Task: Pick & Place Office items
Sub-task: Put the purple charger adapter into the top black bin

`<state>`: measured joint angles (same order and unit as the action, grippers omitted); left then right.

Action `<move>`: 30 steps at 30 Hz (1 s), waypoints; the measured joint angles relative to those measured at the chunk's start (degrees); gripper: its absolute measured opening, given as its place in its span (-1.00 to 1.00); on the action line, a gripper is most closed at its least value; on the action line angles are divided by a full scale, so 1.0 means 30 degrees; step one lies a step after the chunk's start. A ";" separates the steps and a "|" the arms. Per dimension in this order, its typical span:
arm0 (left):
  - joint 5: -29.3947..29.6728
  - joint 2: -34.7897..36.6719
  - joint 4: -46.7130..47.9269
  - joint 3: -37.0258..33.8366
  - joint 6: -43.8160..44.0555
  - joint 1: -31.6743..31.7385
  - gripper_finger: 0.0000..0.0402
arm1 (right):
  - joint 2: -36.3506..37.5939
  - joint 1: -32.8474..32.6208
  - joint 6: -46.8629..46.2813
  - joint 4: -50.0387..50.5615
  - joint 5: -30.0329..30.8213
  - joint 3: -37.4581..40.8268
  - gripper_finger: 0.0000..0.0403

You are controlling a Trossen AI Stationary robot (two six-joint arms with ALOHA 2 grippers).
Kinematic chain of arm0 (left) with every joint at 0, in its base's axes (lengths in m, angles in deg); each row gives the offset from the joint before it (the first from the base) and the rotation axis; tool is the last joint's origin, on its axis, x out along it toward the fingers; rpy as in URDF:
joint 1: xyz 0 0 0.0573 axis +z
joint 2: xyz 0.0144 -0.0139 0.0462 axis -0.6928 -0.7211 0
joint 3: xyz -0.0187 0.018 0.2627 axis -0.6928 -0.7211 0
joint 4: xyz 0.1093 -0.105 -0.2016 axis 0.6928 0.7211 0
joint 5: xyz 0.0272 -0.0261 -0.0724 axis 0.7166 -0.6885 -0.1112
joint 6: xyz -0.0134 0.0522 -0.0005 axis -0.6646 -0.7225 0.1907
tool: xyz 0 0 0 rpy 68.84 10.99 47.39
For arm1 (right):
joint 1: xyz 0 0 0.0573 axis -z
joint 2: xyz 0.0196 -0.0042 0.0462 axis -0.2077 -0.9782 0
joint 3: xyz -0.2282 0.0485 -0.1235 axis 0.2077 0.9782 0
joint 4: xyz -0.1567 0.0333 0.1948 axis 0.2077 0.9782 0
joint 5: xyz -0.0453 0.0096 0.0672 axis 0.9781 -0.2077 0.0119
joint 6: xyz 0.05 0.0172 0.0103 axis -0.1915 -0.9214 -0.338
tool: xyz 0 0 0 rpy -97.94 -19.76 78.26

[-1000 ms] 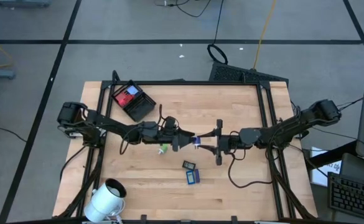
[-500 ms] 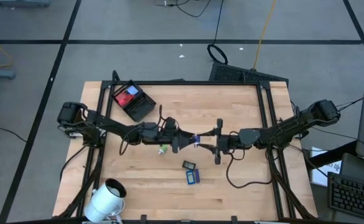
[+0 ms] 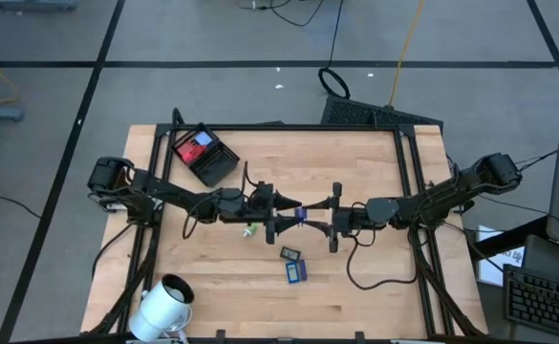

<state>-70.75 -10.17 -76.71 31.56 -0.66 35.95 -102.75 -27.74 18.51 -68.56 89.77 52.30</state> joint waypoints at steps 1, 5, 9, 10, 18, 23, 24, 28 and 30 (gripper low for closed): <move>0.0000 -0.0002 0.0005 -0.0002 -0.0114 0.0000 0.35 | -0.0013 0.0000 0.0023 0.0064 0.0000 0.0007 -0.26; 0.0207 -0.0002 -0.0011 -0.0002 0.0108 0.0007 0.35 | -0.0012 0.0000 0.0092 0.0003 0.0013 0.0007 -0.25; 0.0349 0.0006 0.0450 -0.0009 0.2708 0.0015 0.35 | -0.0012 0.0000 0.0161 0.0000 0.0036 0.0007 -0.23; 0.0266 0.0004 0.0748 -0.0009 0.3310 0.0015 0.35 | -0.0012 0.0000 0.0161 -0.0010 0.0036 0.0004 -0.24; 0.0029 -0.0002 0.0855 -0.0016 0.4642 0.0015 0.35 | -0.0012 0.0000 0.0161 -0.0269 0.0044 0.0007 -0.24; -0.1169 -0.0002 0.0819 -0.0016 0.5145 0.0092 0.34 | -0.0012 0.0000 0.0167 -0.0273 0.0035 0.0007 -0.24; -0.1220 -0.0002 0.0813 -0.0016 0.5179 0.0120 0.32 | -0.0012 0.0000 0.0168 -0.0287 0.0036 0.0007 -0.25; -0.1217 -0.0002 0.0830 -0.0023 0.5286 0.0273 0.15 | -0.0010 0.0000 0.0168 -0.0308 0.0051 0.0006 -0.26; -0.1235 -0.0002 0.0828 -0.0023 0.5341 0.0387 0.02 | 0.0003 0.0000 0.0176 -0.0338 0.0077 0.0004 -0.25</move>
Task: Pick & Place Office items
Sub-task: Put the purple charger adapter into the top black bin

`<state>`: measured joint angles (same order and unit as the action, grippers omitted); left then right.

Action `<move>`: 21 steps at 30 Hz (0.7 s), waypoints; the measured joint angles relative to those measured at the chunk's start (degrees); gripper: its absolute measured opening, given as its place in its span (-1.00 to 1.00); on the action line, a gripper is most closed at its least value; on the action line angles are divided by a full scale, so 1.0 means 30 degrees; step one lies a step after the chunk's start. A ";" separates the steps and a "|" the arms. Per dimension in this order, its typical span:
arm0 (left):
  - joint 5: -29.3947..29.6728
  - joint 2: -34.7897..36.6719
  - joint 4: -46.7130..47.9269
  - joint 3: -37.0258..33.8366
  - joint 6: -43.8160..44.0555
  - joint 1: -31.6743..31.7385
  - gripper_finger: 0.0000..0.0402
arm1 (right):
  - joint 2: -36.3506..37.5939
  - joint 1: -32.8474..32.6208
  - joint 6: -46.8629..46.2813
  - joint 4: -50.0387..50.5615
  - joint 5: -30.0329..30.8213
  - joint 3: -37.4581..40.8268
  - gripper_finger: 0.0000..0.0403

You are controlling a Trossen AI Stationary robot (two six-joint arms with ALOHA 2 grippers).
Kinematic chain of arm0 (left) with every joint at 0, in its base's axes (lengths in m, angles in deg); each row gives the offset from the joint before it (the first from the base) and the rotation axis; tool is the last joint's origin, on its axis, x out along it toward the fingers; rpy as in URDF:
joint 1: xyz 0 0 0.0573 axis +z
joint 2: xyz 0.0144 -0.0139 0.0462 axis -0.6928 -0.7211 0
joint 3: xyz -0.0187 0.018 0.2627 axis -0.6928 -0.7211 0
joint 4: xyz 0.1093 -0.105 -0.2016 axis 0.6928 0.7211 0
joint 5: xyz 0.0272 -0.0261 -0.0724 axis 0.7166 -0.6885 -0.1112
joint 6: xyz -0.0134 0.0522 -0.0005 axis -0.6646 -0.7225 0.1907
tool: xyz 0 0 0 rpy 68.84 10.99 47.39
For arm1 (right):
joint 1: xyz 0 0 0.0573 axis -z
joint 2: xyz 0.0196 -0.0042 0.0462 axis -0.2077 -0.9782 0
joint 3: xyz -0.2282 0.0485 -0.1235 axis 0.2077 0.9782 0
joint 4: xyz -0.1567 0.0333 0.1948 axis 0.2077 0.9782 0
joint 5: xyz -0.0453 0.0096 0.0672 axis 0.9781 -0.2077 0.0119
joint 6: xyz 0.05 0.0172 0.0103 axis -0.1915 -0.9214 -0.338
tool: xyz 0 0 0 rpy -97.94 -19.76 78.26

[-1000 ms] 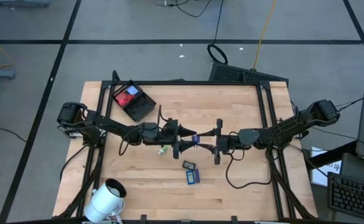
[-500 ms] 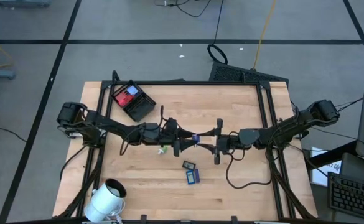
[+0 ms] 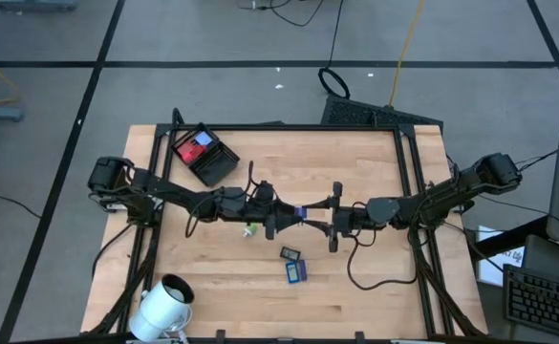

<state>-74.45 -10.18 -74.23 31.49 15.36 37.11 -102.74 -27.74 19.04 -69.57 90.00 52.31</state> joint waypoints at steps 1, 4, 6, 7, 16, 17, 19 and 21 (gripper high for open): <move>-0.0026 0.0000 0.0007 -0.0008 0.0057 0.0055 -0.05 | 0.0000 0.0000 0.0067 0.0039 0.0025 0.0000 -0.24; -0.0033 0.0000 0.0029 -0.0029 0.0374 0.0159 -0.21 | 0.0000 0.0001 0.0287 0.0108 0.0152 0.0004 -0.23; -0.0061 0.0000 0.0080 -0.0029 0.0501 0.0209 -0.27 | 0.0003 0.0000 0.0328 0.0156 0.0204 0.0004 -0.24; -0.0057 0.0000 0.0086 -0.0036 0.0450 0.0216 -0.28 | 0.0007 0.0000 0.0328 0.0206 0.0220 0.0004 -0.25; 0.0229 0.0000 0.0073 -0.0044 -0.0808 0.0218 -0.19 | 0.0007 0.0015 -0.0033 0.0171 0.0080 0.0011 -0.24; 0.0238 0.0000 0.0071 -0.0044 -0.0793 0.0218 -0.22 | 0.0007 0.0015 -0.0022 0.0178 0.0073 0.0011 -0.25; 0.0321 0.0000 0.0088 -0.0044 -0.0863 0.0225 -0.31 | 0.0007 0.0007 -0.0086 0.0128 0.0036 0.0008 -0.25; 0.0460 0.0000 0.0053 -0.0044 -0.1131 0.0225 -0.37 | 0.0015 0.0008 -0.0174 0.0036 -0.0018 0.0004 -0.26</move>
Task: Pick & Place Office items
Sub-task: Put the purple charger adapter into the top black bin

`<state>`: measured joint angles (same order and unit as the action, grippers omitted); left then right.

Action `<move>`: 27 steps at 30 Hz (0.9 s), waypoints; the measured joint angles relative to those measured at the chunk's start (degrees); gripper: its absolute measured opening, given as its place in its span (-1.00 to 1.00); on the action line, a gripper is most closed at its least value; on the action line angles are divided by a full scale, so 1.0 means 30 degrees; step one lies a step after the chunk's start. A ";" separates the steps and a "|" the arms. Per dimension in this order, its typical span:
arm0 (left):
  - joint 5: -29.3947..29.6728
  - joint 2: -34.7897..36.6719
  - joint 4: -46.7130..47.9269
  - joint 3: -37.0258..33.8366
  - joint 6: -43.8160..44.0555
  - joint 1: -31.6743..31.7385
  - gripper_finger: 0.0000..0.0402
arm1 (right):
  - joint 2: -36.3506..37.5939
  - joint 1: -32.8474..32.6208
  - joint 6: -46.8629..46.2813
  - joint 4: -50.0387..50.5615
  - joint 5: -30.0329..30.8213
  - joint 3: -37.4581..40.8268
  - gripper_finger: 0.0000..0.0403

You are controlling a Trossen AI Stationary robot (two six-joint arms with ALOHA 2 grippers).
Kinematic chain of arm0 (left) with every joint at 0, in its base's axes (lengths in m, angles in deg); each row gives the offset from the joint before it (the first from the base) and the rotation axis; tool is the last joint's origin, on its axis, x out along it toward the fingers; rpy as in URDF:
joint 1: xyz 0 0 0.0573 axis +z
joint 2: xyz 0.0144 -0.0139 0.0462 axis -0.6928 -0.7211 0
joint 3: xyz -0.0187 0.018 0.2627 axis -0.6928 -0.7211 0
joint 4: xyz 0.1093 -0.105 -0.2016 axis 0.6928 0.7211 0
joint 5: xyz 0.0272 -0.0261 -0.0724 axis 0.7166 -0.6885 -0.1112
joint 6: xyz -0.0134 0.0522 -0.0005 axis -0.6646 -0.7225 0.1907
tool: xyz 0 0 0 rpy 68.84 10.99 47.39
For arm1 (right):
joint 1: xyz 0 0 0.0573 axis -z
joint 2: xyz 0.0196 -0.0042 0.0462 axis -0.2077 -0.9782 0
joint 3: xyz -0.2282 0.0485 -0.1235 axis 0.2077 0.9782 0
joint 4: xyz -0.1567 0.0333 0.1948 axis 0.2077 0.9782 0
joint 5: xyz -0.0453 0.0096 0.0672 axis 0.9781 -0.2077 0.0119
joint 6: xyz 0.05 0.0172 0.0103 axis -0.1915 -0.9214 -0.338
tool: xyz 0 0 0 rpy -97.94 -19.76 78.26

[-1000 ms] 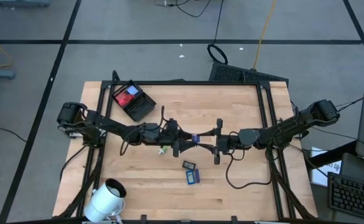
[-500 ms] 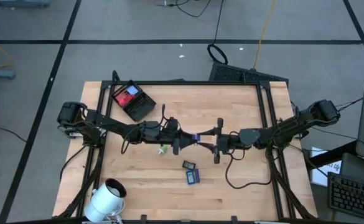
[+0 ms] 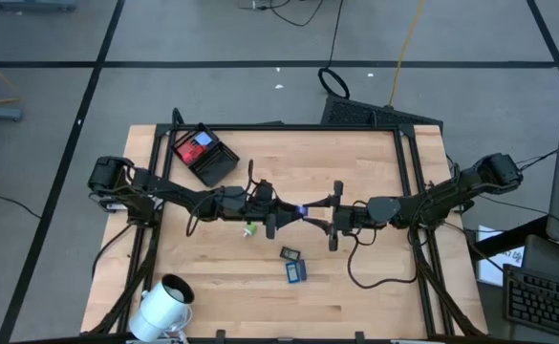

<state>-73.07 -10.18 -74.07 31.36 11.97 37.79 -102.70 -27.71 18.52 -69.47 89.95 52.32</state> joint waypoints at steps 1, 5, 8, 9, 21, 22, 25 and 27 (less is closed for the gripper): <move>0.0047 0.0000 0.0005 0.0000 -0.0217 0.0000 -0.37 | 0.0000 0.0007 0.0007 0.0000 0.0007 0.0000 -0.25; 0.0067 -0.0007 0.0005 0.0000 -0.0972 0.0000 -0.37 | -0.0007 0.0007 -0.0294 0.0023 -0.0001 0.0000 -0.25; 0.0079 -0.0007 0.0002 0.0000 -0.1702 0.0015 -0.37 | -0.0007 0.0007 -0.0827 -0.0027 0.0008 0.0000 -0.25; 0.0084 -0.0007 -0.0031 0.0000 -0.2033 0.0015 -0.37 | -0.0007 0.0000 -0.1046 -0.0159 0.0081 0.0000 -0.25; 0.0111 0.0022 -0.0199 0.0080 -0.5573 0.0028 -0.37 | 0.2193 -0.0365 -0.4678 0.0565 0.1231 0.0000 -0.15; -0.0089 0.0022 -0.0195 0.0080 -0.6081 -0.0014 -0.37 | 0.2400 -0.0482 -0.4806 0.0608 0.1234 0.0000 -0.15; -0.1843 0.0022 -0.0037 0.0080 -0.8505 -0.0228 -0.37 | 0.3065 -0.0923 -0.4887 0.0615 0.1291 0.0000 -0.16; -0.3220 0.0022 0.0220 0.0080 -1.1359 -0.0640 -0.37 | 0.3506 -0.1256 -0.4889 0.0827 0.1296 0.0000 -0.17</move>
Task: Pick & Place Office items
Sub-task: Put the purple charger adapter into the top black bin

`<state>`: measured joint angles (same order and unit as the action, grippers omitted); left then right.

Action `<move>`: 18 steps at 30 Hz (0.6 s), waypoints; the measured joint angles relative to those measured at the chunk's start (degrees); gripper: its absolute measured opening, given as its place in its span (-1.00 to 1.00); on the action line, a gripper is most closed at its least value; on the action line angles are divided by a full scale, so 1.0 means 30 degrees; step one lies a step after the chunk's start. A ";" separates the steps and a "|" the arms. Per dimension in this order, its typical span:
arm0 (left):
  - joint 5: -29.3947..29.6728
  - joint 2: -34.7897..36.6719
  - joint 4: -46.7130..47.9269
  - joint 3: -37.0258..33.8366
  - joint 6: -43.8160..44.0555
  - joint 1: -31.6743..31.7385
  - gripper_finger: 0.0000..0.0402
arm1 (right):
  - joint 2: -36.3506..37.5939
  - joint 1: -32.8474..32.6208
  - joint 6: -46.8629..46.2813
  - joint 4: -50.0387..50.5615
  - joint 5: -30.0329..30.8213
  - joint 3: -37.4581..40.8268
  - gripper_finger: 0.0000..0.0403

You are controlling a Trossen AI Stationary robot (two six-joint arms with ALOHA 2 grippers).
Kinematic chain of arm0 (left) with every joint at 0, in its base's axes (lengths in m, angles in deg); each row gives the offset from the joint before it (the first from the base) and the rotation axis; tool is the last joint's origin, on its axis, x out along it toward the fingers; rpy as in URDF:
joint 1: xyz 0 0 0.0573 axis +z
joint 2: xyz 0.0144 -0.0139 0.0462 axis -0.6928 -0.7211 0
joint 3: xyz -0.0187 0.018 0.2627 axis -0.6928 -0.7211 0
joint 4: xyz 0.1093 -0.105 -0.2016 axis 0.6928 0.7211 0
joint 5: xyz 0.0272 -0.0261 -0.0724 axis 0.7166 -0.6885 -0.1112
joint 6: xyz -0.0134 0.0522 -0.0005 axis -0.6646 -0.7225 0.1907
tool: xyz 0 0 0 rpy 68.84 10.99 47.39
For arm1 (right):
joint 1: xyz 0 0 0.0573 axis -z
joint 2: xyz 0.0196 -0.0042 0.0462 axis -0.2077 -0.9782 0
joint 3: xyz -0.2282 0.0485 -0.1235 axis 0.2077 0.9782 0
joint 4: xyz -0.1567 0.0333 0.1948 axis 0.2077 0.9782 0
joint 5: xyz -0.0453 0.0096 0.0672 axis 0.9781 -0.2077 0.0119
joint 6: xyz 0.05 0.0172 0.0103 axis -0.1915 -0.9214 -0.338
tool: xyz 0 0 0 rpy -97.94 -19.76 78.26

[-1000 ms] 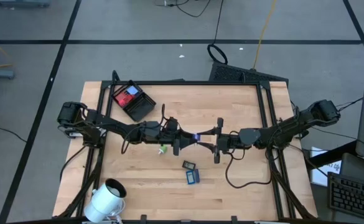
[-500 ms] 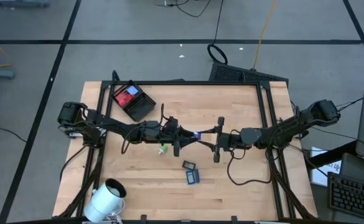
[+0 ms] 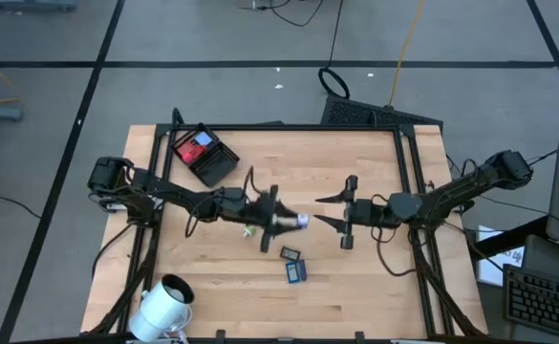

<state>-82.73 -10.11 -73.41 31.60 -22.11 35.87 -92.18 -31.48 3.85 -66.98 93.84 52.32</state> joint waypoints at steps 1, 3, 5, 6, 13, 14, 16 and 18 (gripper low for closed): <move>-0.0224 0.0000 0.0152 0.0000 -0.1698 -0.0339 -0.37 | 0.0205 -0.0154 0.0007 0.0244 0.0004 0.0000 -0.18; 0.0533 0.0000 0.0665 -0.0007 -0.5133 -0.1208 -0.37 | 0.0609 -0.0417 0.0010 0.0670 0.0036 0.0000 -0.18; 0.2684 0.0000 0.1203 -0.0007 -0.8699 -0.2259 -0.37 | 0.0975 -0.0608 0.0037 0.0968 0.0037 0.0007 -0.18; 0.3969 0.0000 0.1548 -0.0007 -1.0569 -0.2772 -0.37 | 0.1134 -0.0686 0.0076 0.1186 0.0047 0.0007 -0.18; 1.0030 0.0000 0.1268 -0.0029 -2.0115 -0.6170 -0.33 | 0.1507 -0.0674 0.0131 0.2272 0.0103 0.0015 -0.20; 1.0607 0.0000 0.0586 -0.0023 -2.0645 -0.6554 -0.31 | 0.1494 -0.0641 0.0131 0.2312 0.0109 0.0022 -0.21; 1.1403 0.0105 -0.0651 -0.0022 -2.1950 -0.7250 -0.29 | 0.1469 -0.0617 0.0105 0.2354 0.0109 0.0022 -0.20; 1.1599 0.0304 -0.1153 0.0017 -2.3079 -0.7864 -0.30 | 0.1470 -0.0617 0.0109 0.2379 0.0109 0.0022 -0.21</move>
<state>-47.94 -9.20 -76.87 31.65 -91.35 12.28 -87.77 -33.33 4.18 -59.85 94.16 52.39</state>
